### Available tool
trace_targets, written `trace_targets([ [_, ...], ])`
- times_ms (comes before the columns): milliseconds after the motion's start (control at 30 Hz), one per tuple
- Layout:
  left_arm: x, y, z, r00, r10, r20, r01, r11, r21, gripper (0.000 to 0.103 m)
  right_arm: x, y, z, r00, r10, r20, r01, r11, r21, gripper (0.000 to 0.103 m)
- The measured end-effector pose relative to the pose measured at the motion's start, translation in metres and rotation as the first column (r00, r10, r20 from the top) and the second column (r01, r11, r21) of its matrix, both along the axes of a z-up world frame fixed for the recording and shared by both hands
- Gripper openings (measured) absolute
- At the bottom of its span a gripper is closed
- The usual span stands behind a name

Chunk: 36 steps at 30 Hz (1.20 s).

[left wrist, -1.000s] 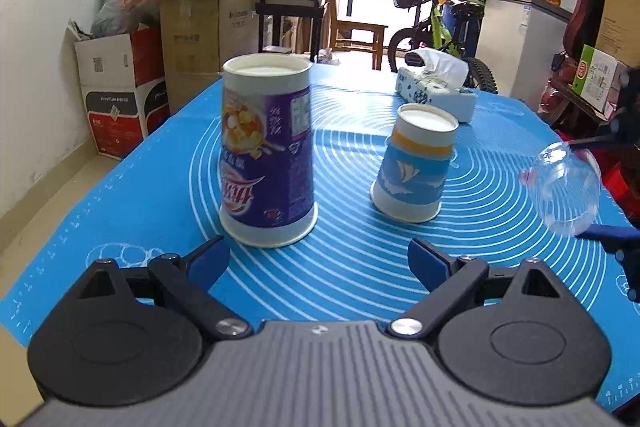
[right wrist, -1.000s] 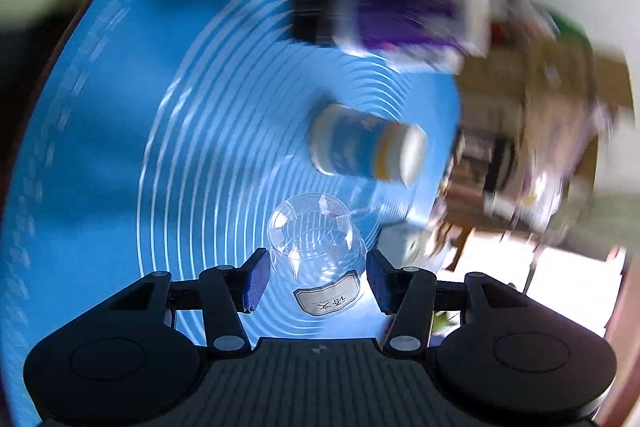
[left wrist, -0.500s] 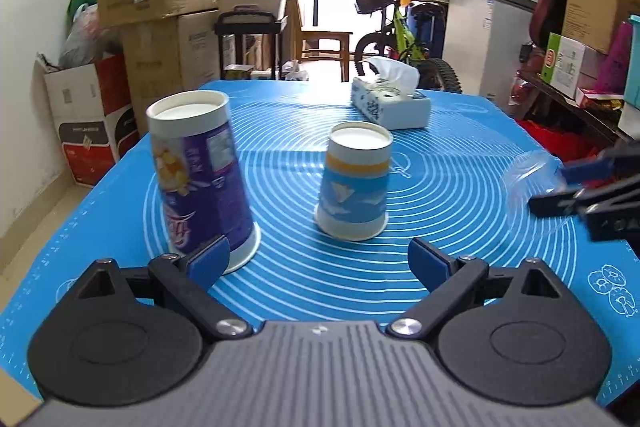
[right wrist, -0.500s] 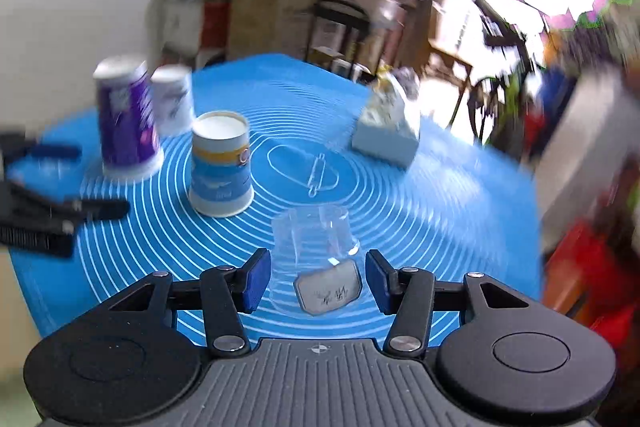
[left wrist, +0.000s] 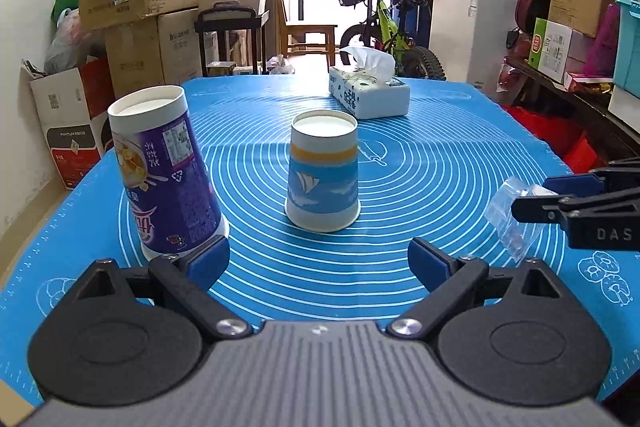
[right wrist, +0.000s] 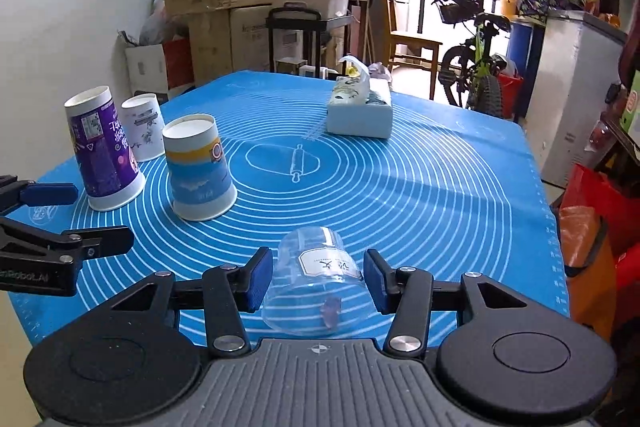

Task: Flip cup upside down
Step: 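Lower the inverted clear cup onto the mat and open the right tool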

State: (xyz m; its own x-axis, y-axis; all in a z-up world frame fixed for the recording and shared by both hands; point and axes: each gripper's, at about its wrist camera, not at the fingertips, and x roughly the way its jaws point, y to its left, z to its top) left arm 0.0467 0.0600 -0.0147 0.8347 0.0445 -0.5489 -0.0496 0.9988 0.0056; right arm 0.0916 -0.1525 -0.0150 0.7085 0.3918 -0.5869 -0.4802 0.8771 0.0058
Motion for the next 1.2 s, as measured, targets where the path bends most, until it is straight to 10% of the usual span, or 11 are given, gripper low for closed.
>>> trace_targets([
  [667,-0.016,-0.021,0.002,0.999,-0.049,0.002,0.049,0.999,0.014,0.095,-0.043,-0.012,-0.023,0.998,-0.045,-0.035,0.043,0.998,-0.052,0.055],
  [1200,-0.054,-0.039,0.013,0.996,-0.093,-0.001,0.093,0.996,0.01,0.095,-0.111,-0.033,0.011,0.985,-0.17,0.027,0.167,0.983,0.074,0.097],
])
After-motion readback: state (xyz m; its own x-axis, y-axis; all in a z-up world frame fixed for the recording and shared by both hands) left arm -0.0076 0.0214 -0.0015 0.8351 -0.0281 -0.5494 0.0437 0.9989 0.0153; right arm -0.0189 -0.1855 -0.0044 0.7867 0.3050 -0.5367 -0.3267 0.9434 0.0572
